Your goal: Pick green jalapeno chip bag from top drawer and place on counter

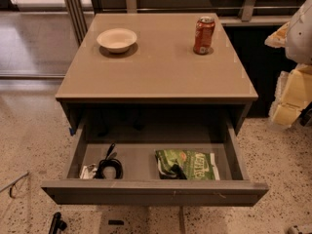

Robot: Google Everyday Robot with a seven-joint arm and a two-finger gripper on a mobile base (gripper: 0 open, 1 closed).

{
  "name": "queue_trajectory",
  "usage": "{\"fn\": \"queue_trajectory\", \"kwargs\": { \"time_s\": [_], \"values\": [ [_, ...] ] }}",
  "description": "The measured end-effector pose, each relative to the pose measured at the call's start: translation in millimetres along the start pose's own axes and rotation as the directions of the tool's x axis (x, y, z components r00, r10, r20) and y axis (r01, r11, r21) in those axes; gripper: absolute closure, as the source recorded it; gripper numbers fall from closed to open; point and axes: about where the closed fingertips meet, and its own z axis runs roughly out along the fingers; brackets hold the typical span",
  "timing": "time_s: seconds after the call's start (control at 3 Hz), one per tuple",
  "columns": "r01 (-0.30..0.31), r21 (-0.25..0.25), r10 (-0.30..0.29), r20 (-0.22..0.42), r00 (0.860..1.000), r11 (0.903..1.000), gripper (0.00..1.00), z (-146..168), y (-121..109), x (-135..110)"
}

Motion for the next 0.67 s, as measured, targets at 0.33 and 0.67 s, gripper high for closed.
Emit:
{"fn": "queue_trajectory", "kwargs": {
  "time_s": [0.33, 0.67],
  "values": [
    [0.0, 0.0, 0.0, 0.0, 1.0, 1.0, 0.0, 0.0, 0.0, 0.0],
    [0.0, 0.0, 0.0, 0.0, 1.0, 1.0, 0.12, 0.0, 0.0, 0.0]
  ]
}}
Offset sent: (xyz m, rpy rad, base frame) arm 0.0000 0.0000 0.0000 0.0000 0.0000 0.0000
